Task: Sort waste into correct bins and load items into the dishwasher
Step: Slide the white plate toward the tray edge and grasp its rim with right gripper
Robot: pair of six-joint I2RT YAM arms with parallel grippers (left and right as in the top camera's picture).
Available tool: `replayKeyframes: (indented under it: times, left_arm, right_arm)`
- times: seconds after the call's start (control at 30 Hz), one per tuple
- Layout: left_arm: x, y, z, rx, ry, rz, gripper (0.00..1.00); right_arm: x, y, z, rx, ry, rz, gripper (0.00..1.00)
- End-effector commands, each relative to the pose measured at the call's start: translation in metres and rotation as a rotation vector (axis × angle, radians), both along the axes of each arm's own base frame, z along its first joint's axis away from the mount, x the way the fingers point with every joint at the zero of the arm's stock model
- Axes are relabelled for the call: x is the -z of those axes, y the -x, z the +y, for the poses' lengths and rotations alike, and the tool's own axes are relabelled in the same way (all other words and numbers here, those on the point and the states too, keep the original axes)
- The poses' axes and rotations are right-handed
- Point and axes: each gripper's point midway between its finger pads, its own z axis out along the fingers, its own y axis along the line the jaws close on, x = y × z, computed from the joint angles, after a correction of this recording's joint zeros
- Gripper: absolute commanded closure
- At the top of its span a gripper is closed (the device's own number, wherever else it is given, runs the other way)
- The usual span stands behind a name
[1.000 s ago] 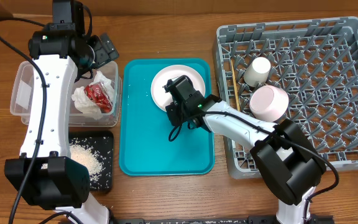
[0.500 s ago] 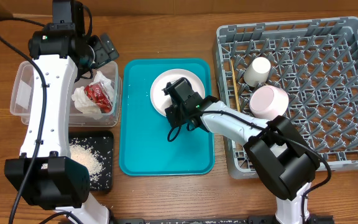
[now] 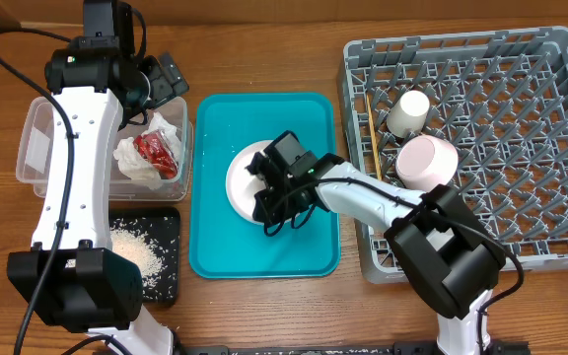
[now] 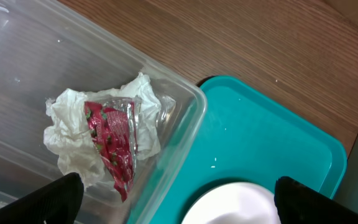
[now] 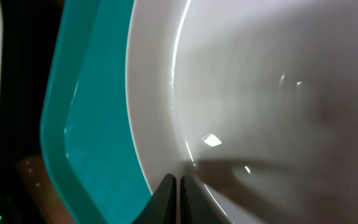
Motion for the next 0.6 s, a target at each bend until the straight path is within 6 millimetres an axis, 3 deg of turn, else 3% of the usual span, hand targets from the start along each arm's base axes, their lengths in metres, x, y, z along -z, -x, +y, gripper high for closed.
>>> replayKeyframes:
  times: [0.0, 0.13, 0.23, 0.37, 0.57]
  left_arm:
    - [-0.011, -0.002, -0.004, 0.02, -0.003, -0.032, 0.0]
    - [-0.011, -0.002, -0.004, 0.02, -0.003, -0.032, 0.0]
    - [-0.011, -0.002, -0.004, 0.02, -0.003, -0.032, 0.0]
    - [-0.011, -0.002, -0.004, 0.02, -0.003, -0.032, 0.0]
    - [-0.011, -0.002, -0.004, 0.02, -0.003, -0.032, 0.0]
  right_arm:
    - [-0.007, 0.03, 0.021, -0.085, -0.049, 0.059, 0.91]
    - [-0.01, 0.042, 0.038, -0.134, -0.075, 0.029, 0.84]
    - [-0.018, 0.034, 0.048, -0.138, -0.113, -0.016, 0.82]
    - [-0.039, 0.002, 0.043, -0.084, -0.121, -0.061, 0.81]
    - [-0.085, -0.048, 0.014, 0.006, -0.073, -0.139, 0.8]
